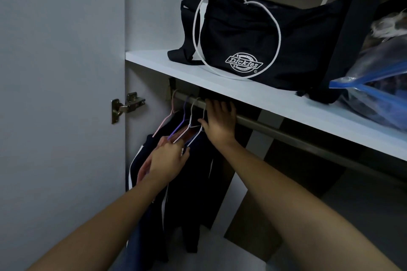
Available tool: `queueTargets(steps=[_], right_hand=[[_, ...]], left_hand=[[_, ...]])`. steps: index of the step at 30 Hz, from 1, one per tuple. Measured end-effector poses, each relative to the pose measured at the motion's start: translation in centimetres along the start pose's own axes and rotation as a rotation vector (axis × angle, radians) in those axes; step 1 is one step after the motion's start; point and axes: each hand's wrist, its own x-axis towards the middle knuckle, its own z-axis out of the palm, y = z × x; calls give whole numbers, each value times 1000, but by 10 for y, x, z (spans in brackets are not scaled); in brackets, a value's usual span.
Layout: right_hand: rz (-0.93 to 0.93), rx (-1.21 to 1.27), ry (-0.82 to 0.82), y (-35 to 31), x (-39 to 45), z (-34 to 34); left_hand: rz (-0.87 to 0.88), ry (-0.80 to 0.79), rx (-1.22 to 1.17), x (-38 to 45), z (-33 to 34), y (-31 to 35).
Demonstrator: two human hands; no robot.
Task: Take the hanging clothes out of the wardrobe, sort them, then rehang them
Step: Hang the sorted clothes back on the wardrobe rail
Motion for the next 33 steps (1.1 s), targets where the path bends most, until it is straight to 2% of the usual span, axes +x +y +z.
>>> queueTargets(steps=[5,10,17,22,29,33], right_hand=[[22,15,-64,-18,20,4],[17,92,-110,-16,1,-12],[-24,138,-272,-17,-54,-72],[-36,276,-286,-53,-81,-134],[-116,553,-319,-117,-120,-180],[-230,774,-382,-162,-159,-187]], left_hand=[[-35,-12,66,1,-7,-17],[-22,-59,114,-17,-28,-22],[17,-43,217,-67,-94,-19],[75,-25,304,-117,-152,-25],[-56,11,369,-198,-201,-40],[-232,45,381,-259,-223,-30]])
